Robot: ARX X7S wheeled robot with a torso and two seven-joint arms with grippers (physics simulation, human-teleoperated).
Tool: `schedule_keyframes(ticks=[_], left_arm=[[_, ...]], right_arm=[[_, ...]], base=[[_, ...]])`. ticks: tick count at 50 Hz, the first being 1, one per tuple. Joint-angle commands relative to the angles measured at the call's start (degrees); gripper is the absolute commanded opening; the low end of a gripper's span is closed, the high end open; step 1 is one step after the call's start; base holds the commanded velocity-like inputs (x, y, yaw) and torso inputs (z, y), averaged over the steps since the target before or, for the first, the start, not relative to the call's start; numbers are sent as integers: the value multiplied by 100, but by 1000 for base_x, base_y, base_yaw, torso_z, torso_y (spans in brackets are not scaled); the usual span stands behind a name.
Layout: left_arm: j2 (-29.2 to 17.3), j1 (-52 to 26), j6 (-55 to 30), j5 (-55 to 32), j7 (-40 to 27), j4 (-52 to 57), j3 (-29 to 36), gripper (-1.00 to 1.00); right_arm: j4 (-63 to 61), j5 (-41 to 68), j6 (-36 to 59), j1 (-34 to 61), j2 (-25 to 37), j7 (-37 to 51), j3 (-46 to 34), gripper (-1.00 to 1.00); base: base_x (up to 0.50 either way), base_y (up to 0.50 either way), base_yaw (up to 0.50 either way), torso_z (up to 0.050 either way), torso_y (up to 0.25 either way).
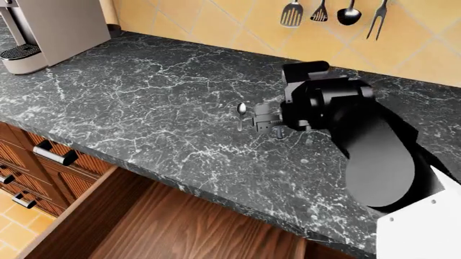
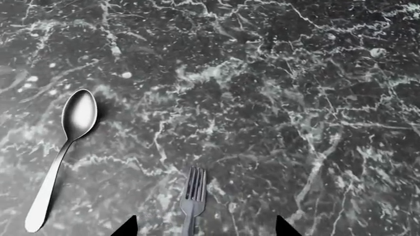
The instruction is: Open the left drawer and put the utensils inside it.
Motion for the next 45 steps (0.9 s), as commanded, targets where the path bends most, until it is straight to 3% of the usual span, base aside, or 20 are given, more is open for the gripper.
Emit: schedule_keyframes(ticks=[1, 10, 22, 29, 45], left_arm=[[42, -62, 2, 44, 44, 18, 93, 100], [90, -128, 7, 102, 129, 62, 189, 100], [52, -186, -243, 198, 220, 148, 22, 100], [48, -168, -279, 160, 230, 67, 55, 100], [75, -274, -247, 182, 226, 63, 22, 100]], right_arm=[[-2, -1816, 240, -156, -4, 141, 2055, 100], [0, -2249, 262, -258, -3, 298, 2498, 100], [0, -1135, 22, -185, -3, 411, 1448, 100], [0, -1030, -1, -181, -3, 492, 1376, 100], [0, -209, 112, -247, -3, 729, 606, 100]], base=[[0, 0, 0, 0, 0], [0, 0, 0, 0, 0], [0, 0, 0, 0, 0], [0, 0, 0, 0, -249], [1, 0, 0, 0, -4]])
